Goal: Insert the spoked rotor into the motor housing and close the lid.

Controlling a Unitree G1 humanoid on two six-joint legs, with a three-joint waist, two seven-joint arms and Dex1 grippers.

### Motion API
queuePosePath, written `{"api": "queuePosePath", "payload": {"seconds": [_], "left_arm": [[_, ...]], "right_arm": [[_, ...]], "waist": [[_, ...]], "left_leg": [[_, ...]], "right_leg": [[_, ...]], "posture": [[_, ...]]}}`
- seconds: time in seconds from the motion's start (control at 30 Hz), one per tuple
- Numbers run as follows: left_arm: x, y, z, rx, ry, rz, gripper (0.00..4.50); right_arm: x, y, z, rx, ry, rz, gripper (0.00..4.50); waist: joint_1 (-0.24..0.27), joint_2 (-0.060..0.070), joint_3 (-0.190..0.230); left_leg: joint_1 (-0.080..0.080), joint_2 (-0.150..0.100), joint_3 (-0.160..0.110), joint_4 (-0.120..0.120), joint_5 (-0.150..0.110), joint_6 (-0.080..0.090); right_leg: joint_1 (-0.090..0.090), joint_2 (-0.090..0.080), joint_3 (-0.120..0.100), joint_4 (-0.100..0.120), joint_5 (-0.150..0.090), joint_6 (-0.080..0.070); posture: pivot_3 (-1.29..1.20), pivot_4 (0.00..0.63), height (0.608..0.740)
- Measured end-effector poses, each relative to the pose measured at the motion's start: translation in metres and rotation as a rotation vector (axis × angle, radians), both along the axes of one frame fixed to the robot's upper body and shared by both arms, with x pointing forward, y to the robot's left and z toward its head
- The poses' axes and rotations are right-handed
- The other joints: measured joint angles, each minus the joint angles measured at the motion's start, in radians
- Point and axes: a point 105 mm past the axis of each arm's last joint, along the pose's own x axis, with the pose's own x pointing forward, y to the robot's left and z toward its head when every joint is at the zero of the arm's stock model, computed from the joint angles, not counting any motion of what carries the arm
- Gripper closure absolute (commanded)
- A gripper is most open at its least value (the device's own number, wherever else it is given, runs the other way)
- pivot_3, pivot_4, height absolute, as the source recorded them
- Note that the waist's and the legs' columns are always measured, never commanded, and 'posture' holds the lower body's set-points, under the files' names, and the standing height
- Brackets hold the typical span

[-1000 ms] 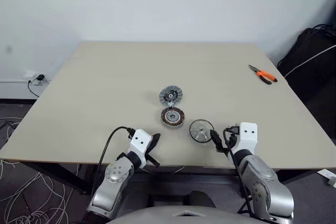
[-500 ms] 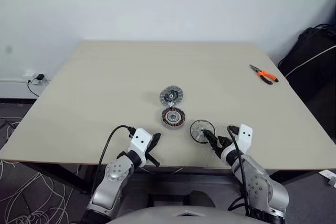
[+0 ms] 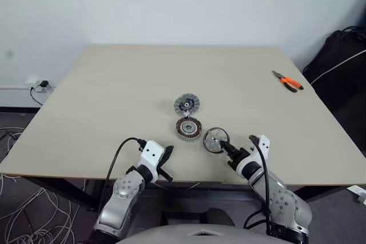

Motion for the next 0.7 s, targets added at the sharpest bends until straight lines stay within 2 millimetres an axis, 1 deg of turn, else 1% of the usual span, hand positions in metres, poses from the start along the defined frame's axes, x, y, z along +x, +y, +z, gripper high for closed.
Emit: {"api": "queuePosePath", "payload": {"seconds": [0.13,0.27,0.33,0.4,0.5,0.53,0.7], "left_arm": [[0.0,0.001,0.0,0.001,0.001,0.009,4.5],[0.0,0.001,0.0,0.001,0.001,0.01,4.5],[0.0,0.0,0.0,0.001,0.001,0.009,4.5],[0.0,0.0,0.0,0.001,0.0,0.009,4.5],[0.001,0.0,0.0,0.001,-0.003,0.007,4.5],[0.001,0.0,0.001,0.001,-0.004,0.006,4.5],[0.002,0.0,0.001,0.002,-0.006,0.007,4.5]], "right_arm": [[-0.009,0.001,0.0,0.025,0.021,-0.006,4.06],[-0.011,0.004,0.002,0.058,0.035,-0.017,4.06],[-0.009,0.006,0.005,0.099,0.031,-0.039,4.06],[-0.001,0.009,0.014,0.134,0.001,-0.043,4.06],[0.018,0.015,0.036,0.178,-0.083,-0.04,4.06],[0.022,0.018,0.041,0.186,-0.098,-0.033,4.06],[0.039,0.036,0.054,0.204,-0.127,0.014,4.06]], "waist": [[0.0,0.0,0.0],[-0.001,0.0,0.0],[-0.001,0.001,0.001],[-0.002,0.002,0.002],[-0.002,0.002,0.002],[-0.002,0.002,0.002],[-0.001,0.002,0.002]], "left_leg": [[0.0,0.0,0.0,-0.001,0.0,0.0],[0.0,0.0,0.0,-0.001,0.0,0.0],[0.0,0.0,0.0,-0.002,0.0,0.0],[0.0,0.0,0.0,-0.001,0.0,0.0],[0.0,0.0,0.0,-0.002,0.0,0.0],[0.0,0.0,0.0,-0.002,0.0,0.0],[-0.001,0.0,0.0,-0.002,0.0,0.0]], "right_leg": [[0.0,0.0,0.0,0.0,0.0,0.0],[-0.001,0.0,0.0,0.0,0.0,0.0],[-0.001,0.0,0.0,0.0,0.0,0.0],[-0.001,0.0,0.001,0.0,0.0,0.0],[-0.001,0.0,0.0,0.0,0.0,0.0],[-0.001,0.0,0.0,0.0,0.0,0.0],[-0.002,0.0,0.0,0.0,0.0,-0.001]], "posture": [[0.0,0.0,0.74],[0.0,0.0,0.74],[0.0,0.0,0.74],[0.0,0.0,0.74],[0.0,0.0,0.74],[0.0,0.0,0.74],[0.0,0.0,0.74]]}}
